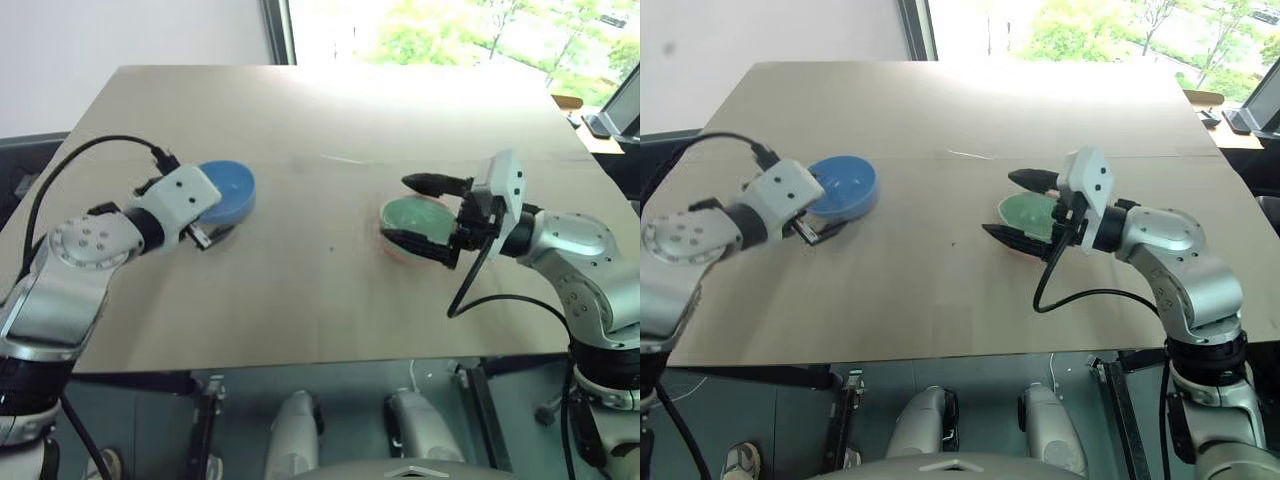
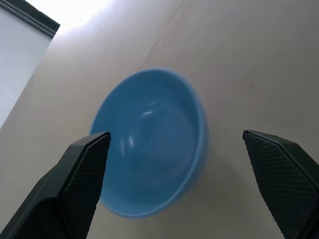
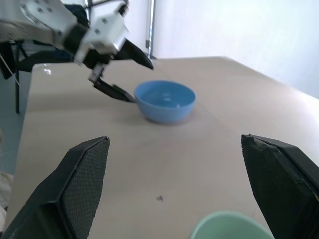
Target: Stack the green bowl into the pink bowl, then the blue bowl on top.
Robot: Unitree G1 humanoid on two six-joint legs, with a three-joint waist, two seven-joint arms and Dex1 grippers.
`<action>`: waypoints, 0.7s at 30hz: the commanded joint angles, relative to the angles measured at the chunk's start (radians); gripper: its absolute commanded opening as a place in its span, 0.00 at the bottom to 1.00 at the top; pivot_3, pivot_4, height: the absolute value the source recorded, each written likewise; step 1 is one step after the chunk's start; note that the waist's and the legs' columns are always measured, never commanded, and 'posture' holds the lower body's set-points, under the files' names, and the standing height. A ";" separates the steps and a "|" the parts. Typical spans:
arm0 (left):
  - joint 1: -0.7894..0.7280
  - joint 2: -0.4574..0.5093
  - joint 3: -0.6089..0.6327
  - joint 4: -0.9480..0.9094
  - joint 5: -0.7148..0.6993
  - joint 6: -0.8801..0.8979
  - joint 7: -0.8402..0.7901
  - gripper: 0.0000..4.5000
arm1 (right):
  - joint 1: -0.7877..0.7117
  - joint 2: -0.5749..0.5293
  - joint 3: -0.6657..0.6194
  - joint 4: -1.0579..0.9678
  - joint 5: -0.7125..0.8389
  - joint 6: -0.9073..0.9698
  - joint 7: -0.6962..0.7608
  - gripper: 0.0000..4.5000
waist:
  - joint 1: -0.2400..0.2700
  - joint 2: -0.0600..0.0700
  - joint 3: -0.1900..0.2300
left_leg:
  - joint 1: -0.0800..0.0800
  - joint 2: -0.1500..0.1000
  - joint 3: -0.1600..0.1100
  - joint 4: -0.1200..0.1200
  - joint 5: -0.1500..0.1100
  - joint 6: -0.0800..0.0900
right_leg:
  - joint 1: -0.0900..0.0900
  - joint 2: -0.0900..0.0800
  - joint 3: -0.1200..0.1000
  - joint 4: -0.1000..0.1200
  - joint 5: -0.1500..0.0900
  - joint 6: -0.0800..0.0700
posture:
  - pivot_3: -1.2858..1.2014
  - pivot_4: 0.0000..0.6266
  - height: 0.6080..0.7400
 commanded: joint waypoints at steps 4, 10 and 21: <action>-0.088 0.009 -0.101 0.113 0.148 -0.054 -0.033 1.00 | -0.035 -0.003 0.017 0.013 0.007 -0.060 0.001 0.99 | 0.013 0.000 0.000 | 0.000 0.000 0.000 0.000 0.000 0.000 | -0.001 0.000 0.000 0.000 0.000 0.000 | 0.52 0.24 1.00; -0.165 -0.030 -0.145 0.206 0.204 -0.107 -0.063 0.54 | -0.039 -0.006 0.038 0.036 -0.011 -0.100 -0.011 1.00 | 0.021 0.000 0.000 | -0.001 0.000 0.000 0.000 0.000 0.000 | -0.001 0.000 0.000 0.000 0.000 0.000 | 0.52 0.24 1.00; -0.205 -0.080 -0.112 0.226 0.184 -0.154 -0.136 0.03 | -0.020 -0.033 0.034 0.034 -0.040 -0.123 -0.035 1.00 | 0.020 0.000 0.000 | -0.001 0.000 0.000 0.001 0.000 0.000 | -0.001 0.000 0.000 0.001 0.000 0.000 | 0.52 0.24 1.00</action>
